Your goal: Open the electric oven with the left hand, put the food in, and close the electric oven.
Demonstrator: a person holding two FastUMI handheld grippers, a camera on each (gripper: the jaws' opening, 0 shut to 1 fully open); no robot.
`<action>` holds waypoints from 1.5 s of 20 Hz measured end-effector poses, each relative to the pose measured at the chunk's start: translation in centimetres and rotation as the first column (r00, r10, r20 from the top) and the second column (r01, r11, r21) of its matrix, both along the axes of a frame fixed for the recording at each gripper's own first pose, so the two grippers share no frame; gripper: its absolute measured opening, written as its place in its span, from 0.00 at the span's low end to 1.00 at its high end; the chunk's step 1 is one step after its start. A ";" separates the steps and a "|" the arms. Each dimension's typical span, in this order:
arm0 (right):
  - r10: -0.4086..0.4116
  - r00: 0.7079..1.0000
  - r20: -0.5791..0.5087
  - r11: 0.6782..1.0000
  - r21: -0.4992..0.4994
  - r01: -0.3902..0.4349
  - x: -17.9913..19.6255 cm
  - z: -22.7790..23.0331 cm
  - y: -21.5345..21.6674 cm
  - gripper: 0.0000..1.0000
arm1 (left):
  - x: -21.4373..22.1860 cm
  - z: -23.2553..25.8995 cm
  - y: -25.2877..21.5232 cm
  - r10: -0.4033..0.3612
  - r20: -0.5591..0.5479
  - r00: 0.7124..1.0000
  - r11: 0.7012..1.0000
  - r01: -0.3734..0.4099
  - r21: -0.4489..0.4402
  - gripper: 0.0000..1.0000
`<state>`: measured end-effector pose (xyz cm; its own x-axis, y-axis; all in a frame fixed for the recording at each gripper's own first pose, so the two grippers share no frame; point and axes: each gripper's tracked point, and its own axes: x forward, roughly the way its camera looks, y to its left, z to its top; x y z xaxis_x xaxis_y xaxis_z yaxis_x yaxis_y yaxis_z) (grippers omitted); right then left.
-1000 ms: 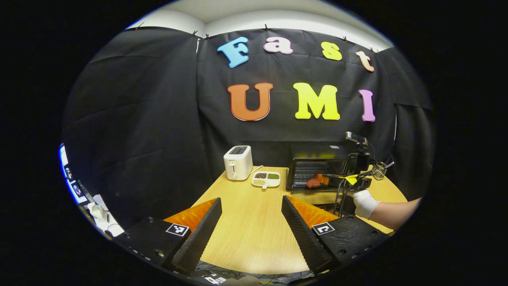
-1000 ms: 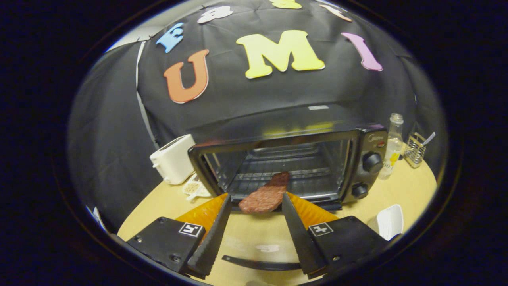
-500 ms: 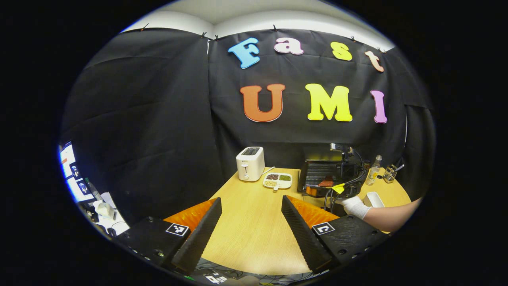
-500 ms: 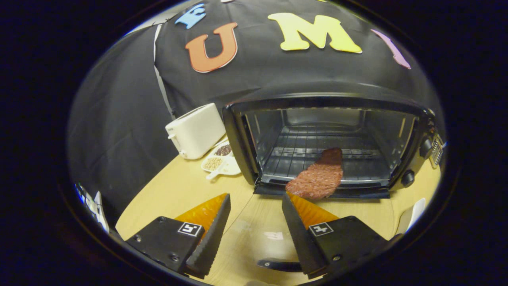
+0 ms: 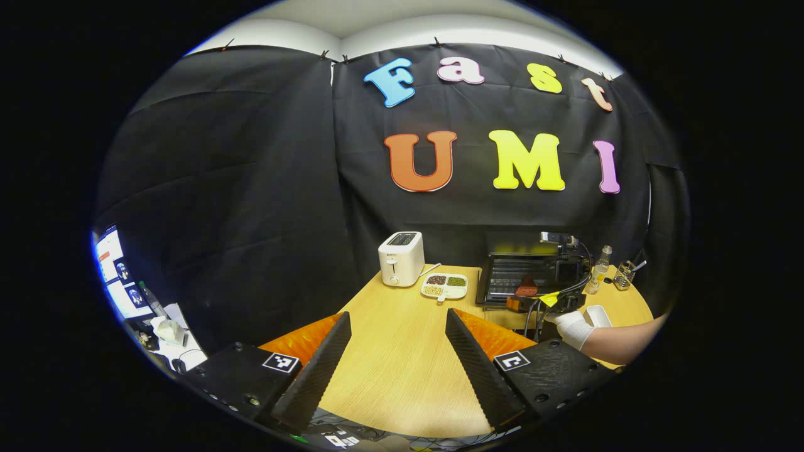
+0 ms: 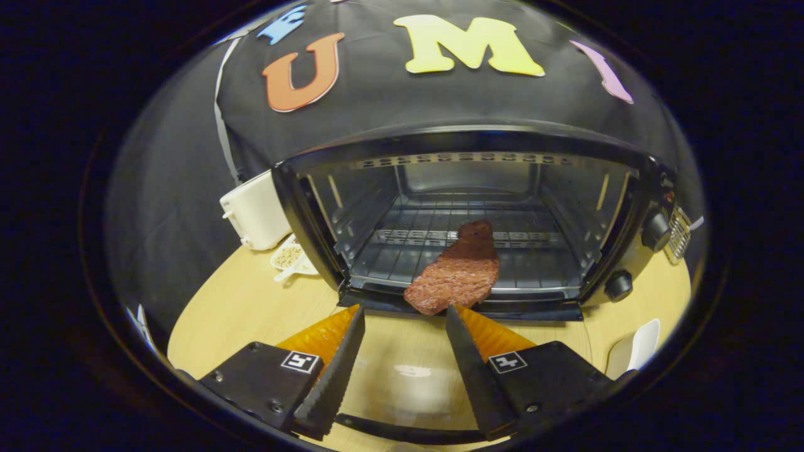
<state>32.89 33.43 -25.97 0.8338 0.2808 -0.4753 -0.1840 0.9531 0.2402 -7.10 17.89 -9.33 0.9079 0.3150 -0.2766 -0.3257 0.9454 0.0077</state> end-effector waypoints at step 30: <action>-0.066 0.940 0.336 0.986 -0.124 0.113 -33.2 19.7 -38.4 1.00 | 10.2 -16.0 -24.5 -0.264 -0.145 0.953 0.964 0.261 -0.039 0.97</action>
